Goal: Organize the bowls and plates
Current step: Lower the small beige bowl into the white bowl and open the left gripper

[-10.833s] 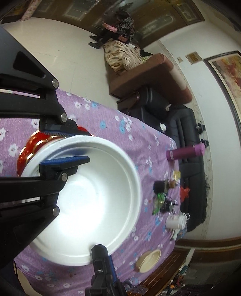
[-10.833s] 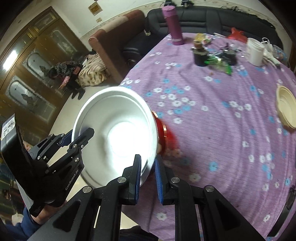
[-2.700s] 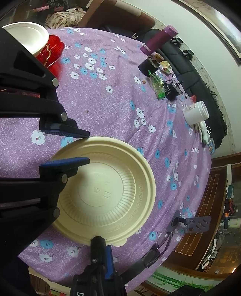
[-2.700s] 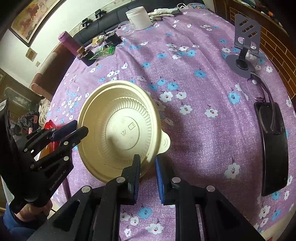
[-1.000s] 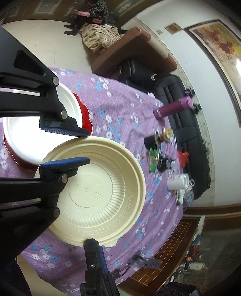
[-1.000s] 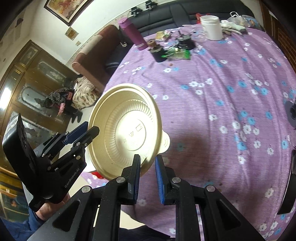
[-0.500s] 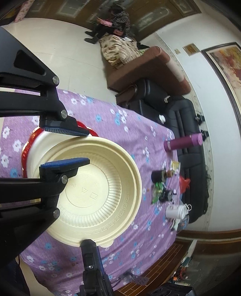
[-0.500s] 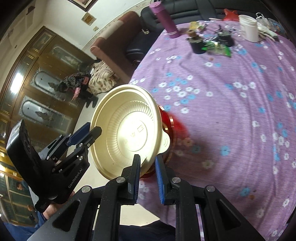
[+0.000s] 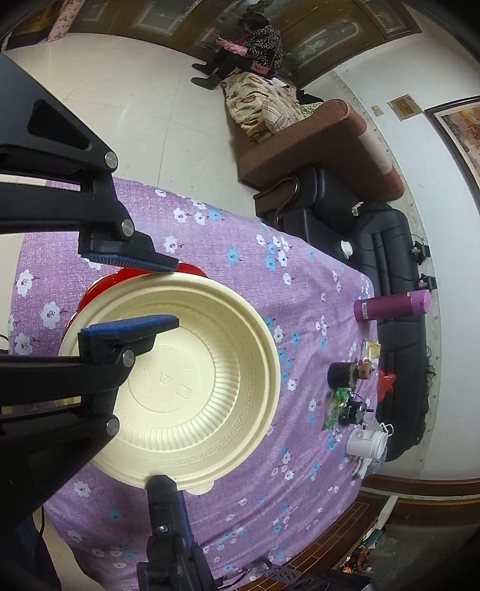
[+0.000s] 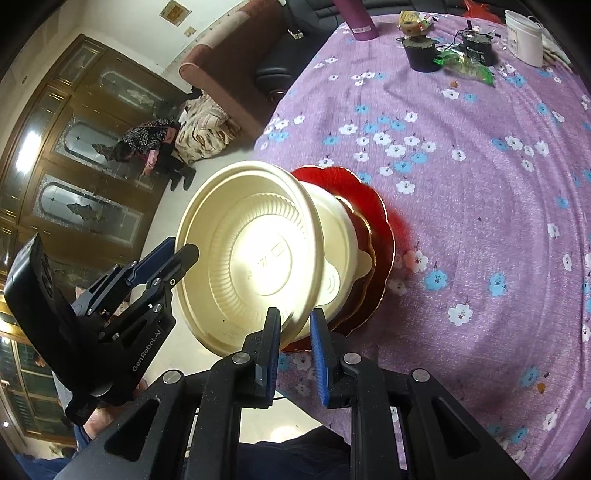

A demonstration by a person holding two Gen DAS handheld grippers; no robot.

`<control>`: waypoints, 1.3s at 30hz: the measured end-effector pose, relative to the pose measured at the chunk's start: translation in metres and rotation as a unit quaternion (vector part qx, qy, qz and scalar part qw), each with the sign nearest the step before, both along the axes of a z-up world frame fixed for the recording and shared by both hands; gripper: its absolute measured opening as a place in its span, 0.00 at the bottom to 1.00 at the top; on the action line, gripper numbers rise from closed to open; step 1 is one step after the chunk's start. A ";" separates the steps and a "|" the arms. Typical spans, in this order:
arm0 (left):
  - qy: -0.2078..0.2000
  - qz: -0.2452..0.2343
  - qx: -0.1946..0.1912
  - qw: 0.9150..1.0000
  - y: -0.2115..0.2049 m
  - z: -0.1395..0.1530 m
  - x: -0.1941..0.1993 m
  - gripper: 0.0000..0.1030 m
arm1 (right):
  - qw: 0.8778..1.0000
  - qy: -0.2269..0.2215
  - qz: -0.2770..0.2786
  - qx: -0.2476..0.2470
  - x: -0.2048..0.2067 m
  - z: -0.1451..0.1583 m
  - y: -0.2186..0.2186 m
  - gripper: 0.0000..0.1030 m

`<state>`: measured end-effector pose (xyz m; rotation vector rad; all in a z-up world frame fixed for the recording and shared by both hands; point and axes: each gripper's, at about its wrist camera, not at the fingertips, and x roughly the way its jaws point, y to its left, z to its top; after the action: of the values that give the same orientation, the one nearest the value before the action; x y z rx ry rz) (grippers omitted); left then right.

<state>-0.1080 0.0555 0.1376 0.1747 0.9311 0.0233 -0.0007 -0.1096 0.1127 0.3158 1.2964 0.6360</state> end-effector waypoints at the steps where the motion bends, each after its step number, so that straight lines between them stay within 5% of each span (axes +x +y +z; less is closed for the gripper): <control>1: 0.000 -0.001 -0.001 1.000 0.000 -0.001 0.000 0.21 | 1.000 -0.001 0.001 -0.002 0.000 -0.002 0.002 0.18; 39: 0.003 -0.027 0.006 1.000 -0.001 -0.019 0.016 0.21 | 0.999 -0.003 -0.014 -0.033 0.005 -0.016 0.012 0.20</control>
<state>-0.0921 0.0544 0.1187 0.2110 0.9318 -0.0204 0.0043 -0.0980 0.0963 0.2772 1.3020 0.5681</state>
